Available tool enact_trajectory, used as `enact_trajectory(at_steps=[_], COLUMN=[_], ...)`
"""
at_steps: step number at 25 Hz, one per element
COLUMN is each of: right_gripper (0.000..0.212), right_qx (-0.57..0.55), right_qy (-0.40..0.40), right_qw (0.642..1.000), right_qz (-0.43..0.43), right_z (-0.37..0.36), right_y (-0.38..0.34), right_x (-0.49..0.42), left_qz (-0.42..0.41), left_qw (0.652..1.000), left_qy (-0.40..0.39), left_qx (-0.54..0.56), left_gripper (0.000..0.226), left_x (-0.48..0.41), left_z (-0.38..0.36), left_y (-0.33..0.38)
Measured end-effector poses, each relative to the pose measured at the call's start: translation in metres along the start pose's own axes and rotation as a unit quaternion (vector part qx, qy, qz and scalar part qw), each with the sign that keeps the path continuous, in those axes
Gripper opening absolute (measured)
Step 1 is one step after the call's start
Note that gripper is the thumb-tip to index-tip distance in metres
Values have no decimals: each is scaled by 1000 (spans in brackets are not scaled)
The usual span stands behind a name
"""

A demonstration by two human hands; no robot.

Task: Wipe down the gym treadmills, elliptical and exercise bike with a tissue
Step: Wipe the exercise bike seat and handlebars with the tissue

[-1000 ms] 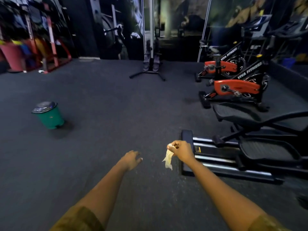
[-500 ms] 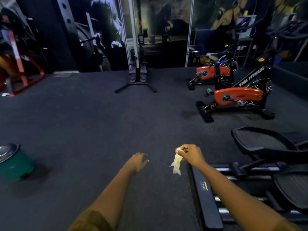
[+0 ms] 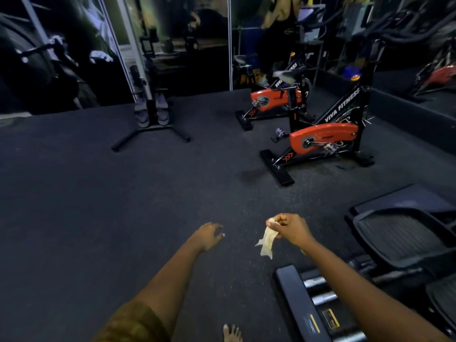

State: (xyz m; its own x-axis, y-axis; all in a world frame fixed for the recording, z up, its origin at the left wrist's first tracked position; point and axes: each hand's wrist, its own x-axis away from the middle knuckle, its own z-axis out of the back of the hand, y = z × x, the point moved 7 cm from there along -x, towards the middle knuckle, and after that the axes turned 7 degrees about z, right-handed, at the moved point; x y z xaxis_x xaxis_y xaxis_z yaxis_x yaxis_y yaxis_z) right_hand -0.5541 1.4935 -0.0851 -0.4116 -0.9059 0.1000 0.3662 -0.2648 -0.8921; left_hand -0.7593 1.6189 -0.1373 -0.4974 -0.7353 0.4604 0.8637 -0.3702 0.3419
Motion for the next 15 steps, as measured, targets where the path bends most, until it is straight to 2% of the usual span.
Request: enact_trajectory(at_steps=[7,12,15], right_gripper=[15,25,17], right_qx=[-136,-139,-149], right_qy=[7,18,44], right_qw=[990,989,986], right_qz=[-36,-40,-62], right_z=[-8,1,24], right_y=[-35,-44,-54], right_x=[-184,-313,-391], left_qz=[-60,-132,-175], left_qw=[995,991,981], left_qy=[29,5,-10], left_qx=[68,37,81], left_gripper=[46,46,41], left_x=[-169,-293,-362], left_z=[107,170,221], left_y=[14,36,67])
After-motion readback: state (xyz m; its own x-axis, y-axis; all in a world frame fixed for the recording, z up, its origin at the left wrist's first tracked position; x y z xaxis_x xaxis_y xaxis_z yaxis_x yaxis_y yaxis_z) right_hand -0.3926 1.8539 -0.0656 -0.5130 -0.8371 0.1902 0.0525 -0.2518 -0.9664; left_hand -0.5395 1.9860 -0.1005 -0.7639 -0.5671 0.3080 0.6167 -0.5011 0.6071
